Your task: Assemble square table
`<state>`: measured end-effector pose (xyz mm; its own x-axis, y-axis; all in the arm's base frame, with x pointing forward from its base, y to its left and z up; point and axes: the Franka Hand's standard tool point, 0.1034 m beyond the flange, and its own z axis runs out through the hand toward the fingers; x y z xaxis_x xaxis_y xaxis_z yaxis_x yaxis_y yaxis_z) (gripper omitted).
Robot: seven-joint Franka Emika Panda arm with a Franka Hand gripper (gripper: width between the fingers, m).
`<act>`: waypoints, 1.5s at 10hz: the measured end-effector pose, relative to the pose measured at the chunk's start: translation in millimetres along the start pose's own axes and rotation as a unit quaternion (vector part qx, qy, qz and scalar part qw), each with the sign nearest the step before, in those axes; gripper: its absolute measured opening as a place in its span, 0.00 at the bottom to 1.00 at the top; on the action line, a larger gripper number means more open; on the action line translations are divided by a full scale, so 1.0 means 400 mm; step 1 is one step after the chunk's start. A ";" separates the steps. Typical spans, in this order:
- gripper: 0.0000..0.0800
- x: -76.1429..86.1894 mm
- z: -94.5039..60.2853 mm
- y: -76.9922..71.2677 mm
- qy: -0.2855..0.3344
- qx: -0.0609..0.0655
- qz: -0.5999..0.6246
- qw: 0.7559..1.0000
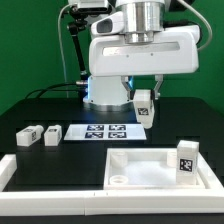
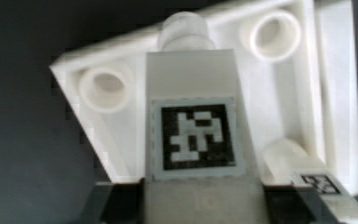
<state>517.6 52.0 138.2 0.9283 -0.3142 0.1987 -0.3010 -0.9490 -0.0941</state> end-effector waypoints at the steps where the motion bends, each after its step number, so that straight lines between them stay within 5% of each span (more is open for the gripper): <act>1: 0.37 0.062 0.017 0.001 0.030 0.002 0.003 1.000; 2: 0.37 0.140 0.022 -0.013 0.091 0.013 0.003 0.996; 4: 0.37 0.193 0.009 -0.057 0.141 0.022 -0.006 0.990; 8: 0.37 0.177 0.026 -0.050 0.161 0.020 -0.016 0.987; 10: 0.37 0.142 0.102 -0.027 0.155 -0.001 -0.031 0.987; 12: 0.37 0.186 0.095 -0.011 0.156 -0.011 -0.022 0.988; 15: 0.37 0.183 0.096 -0.013 0.157 -0.011 -0.027 0.987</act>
Offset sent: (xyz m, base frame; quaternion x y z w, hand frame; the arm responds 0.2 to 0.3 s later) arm 0.0568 -0.0437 0.0514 -0.1858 0.1991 -0.1090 0.9560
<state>595.6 35.0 115.7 0.8310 -0.2525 0.4958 -0.2609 -0.9639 -0.0536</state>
